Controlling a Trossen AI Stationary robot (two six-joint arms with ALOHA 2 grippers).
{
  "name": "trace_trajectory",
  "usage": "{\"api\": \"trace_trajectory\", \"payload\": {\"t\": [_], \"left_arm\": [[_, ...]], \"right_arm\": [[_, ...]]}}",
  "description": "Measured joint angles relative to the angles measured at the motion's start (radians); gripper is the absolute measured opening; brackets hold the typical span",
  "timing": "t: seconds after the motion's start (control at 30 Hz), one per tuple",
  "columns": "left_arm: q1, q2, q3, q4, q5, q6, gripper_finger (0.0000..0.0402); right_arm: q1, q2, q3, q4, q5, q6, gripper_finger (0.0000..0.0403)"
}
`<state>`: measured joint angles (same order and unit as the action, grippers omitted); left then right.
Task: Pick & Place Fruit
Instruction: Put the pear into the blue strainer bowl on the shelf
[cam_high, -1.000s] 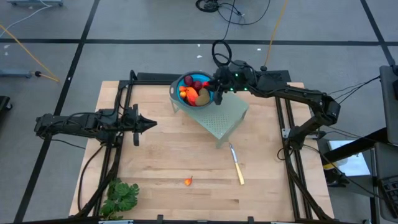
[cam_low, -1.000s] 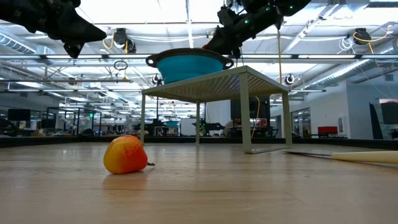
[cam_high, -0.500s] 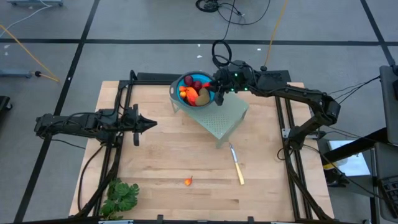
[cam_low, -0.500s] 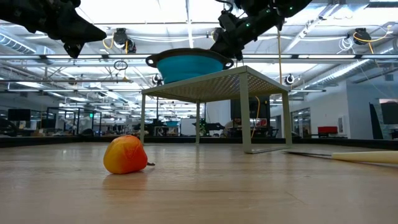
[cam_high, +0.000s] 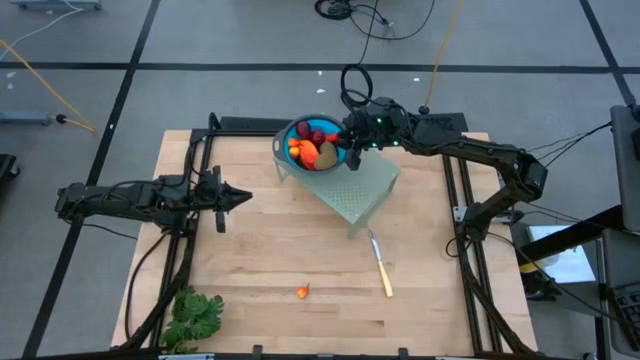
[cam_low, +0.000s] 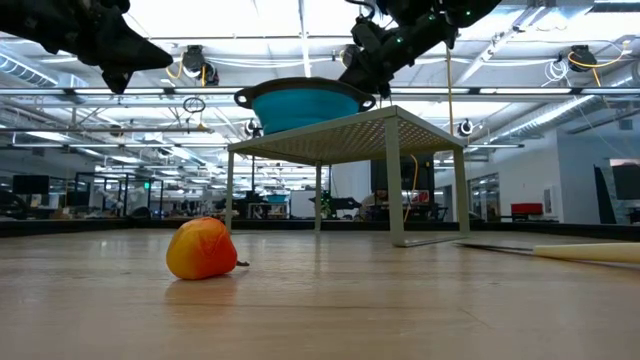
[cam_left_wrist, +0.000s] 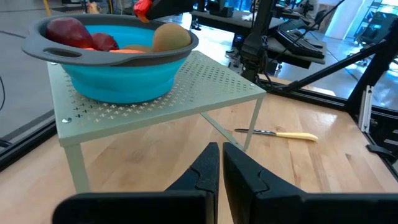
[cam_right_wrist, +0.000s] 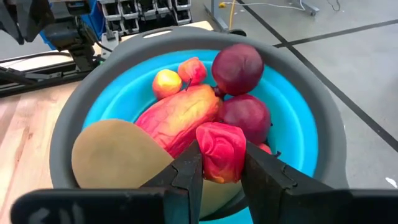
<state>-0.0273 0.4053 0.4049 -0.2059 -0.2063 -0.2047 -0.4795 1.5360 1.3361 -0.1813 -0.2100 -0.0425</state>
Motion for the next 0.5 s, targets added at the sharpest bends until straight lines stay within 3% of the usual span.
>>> {"api": "trace_trajectory", "payload": {"t": [0.5], "left_arm": [[0.0,0.0,0.0,0.0,-0.006,0.0,0.0019]], "right_arm": [[0.003,0.013,0.0,0.049,-0.001,0.003,0.0084]]}}
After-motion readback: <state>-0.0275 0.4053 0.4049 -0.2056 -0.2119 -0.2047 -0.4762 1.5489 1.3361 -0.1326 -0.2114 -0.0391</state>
